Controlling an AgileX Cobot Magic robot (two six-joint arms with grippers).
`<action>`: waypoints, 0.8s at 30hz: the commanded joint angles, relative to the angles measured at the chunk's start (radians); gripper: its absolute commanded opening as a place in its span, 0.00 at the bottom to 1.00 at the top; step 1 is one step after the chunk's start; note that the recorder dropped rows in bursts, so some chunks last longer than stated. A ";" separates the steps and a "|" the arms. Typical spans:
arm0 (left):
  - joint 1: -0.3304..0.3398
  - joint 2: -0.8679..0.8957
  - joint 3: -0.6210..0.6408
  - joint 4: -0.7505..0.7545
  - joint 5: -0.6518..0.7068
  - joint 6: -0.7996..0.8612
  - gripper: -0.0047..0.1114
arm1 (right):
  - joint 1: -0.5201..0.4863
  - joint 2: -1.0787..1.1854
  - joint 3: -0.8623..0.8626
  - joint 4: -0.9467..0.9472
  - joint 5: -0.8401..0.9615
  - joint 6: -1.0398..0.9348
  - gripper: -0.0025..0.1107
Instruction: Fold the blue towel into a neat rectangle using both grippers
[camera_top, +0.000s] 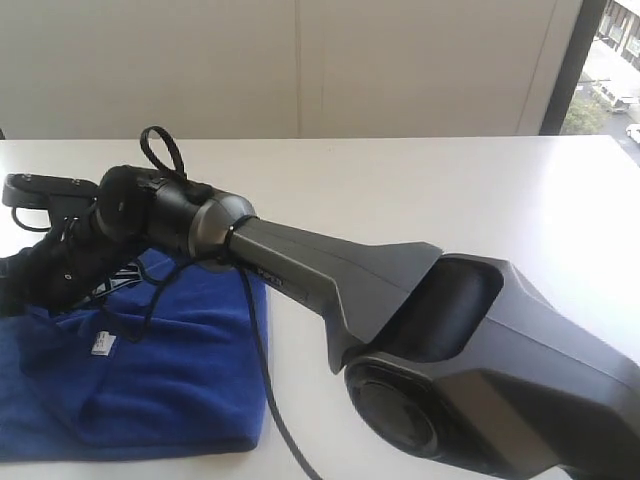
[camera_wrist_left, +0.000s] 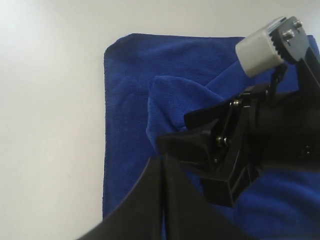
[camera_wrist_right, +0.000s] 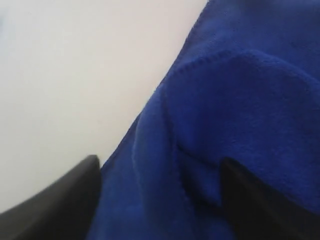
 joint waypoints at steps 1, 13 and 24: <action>0.001 -0.009 0.002 -0.010 0.011 0.003 0.04 | -0.003 -0.027 -0.002 -0.005 0.042 -0.009 0.73; 0.001 -0.009 0.002 -0.010 0.011 0.003 0.04 | -0.102 -0.173 -0.004 -0.307 0.401 -0.028 0.73; 0.001 -0.009 0.002 -0.010 0.011 0.003 0.04 | -0.242 -0.172 0.108 -0.395 0.387 -0.168 0.34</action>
